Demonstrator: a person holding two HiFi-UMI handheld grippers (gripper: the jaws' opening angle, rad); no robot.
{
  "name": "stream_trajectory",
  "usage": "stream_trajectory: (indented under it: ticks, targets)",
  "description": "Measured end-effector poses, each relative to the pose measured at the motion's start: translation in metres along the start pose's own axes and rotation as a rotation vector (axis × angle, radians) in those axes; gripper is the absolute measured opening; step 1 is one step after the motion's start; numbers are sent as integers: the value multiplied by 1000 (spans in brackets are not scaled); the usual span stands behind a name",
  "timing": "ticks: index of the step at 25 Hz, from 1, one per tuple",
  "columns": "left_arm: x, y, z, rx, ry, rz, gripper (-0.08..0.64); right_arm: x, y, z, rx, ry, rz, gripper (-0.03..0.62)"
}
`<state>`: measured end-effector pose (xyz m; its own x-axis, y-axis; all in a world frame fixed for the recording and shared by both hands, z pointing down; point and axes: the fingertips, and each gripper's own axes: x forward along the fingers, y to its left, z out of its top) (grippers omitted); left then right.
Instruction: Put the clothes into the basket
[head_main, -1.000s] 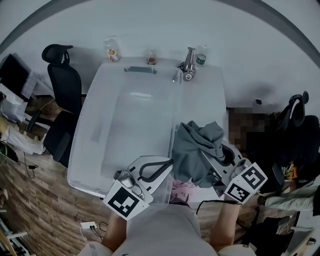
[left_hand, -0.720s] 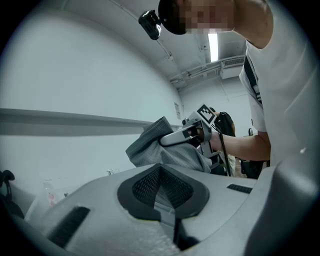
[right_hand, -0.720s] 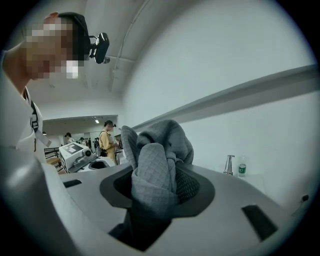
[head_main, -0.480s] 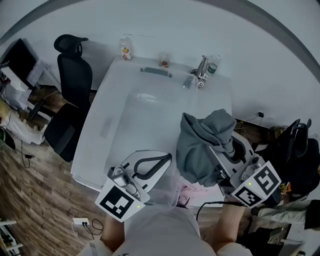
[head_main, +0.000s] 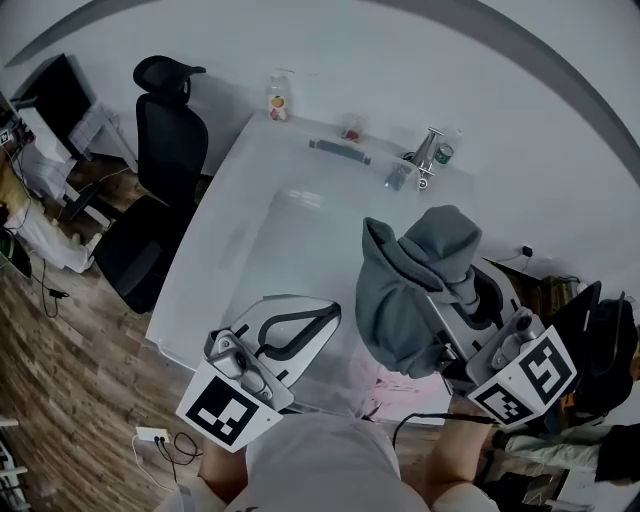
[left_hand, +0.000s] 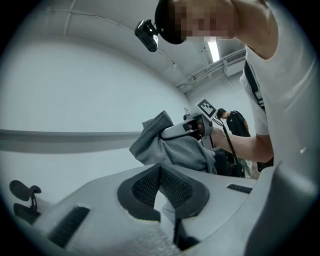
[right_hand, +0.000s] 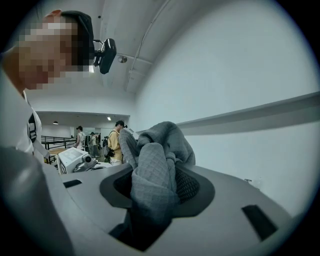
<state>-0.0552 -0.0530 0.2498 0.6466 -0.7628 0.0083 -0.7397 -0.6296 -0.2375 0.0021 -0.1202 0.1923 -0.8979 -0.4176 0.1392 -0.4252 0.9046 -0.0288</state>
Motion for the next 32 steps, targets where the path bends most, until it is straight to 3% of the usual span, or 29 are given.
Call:
stream_trajectory:
  ticks: [16,26,32]
  targets:
    - [-58,37,15,30,-23,130,5,62,77,52,-99,-83,204,163]
    - [-110,68,-18,-8,31,238,5,123,128,43,-91,-110,357,163]
    - [-114,69,-39,-25,84,281,3,138,130,17,-62,-83,416,163]
